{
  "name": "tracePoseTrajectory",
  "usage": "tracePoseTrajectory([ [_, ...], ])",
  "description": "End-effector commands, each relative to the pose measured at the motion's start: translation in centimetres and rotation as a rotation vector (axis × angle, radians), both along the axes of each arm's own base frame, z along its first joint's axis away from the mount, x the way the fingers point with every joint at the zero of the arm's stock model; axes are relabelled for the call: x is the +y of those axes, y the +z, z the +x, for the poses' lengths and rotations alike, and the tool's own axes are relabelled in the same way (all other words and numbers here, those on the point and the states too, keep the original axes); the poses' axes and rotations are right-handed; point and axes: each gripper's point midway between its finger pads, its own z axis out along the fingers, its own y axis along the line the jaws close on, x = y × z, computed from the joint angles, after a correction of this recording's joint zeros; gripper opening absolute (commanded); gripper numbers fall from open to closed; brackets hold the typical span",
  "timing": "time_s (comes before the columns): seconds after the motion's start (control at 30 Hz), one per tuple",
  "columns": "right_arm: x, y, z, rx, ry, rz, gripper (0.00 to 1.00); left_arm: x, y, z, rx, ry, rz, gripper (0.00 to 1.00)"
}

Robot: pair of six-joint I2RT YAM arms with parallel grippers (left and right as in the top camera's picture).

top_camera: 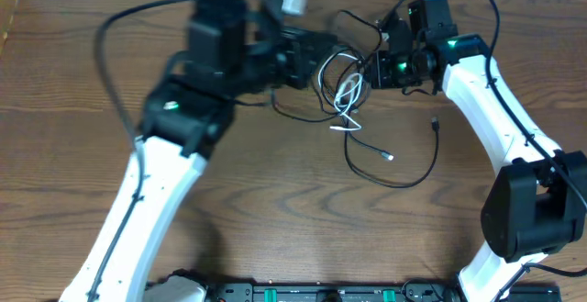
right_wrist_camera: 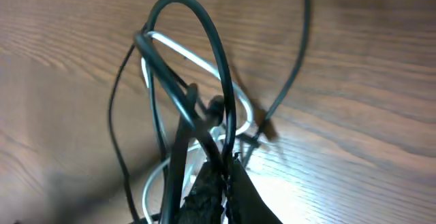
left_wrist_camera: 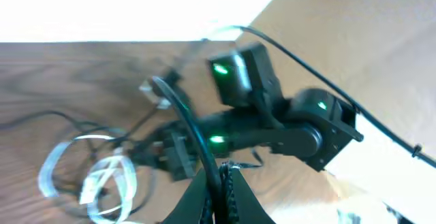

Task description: Untangle cables

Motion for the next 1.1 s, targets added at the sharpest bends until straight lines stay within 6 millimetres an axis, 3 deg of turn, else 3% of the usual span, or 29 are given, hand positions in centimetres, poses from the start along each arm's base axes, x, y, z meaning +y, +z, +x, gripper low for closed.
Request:
tracePoseTrajectory([
  [0.0,-2.6,-0.1,1.0,0.010,-0.072,-0.009,0.01,3.5,0.2,1.2,0.009,0.081,0.007,0.08],
  [0.23,-7.4,-0.4,0.5,0.089,-0.181,0.004,0.01,14.1,-4.3,4.6,0.110,0.435,0.196,0.07],
  [0.43,-9.1,1.6,0.3,0.086,-0.190,0.077,0.01,19.8,-7.7,4.5,0.209,0.633,0.373,0.08],
  [0.67,-10.6,8.1,0.0,0.039,-0.170,0.020,0.01,24.2,-10.2,4.5,0.295,0.787,0.494,0.08],
  [0.93,-12.6,18.1,-0.8,-0.112,-0.217,-0.006,0.01,29.6,-11.3,4.4,0.342,0.953,0.566,0.08],
  [1.07,-12.7,21.9,-1.4,-0.192,-0.221,-0.006,0.01,31.8,-12.2,4.4,0.379,0.999,0.566,0.08],
])
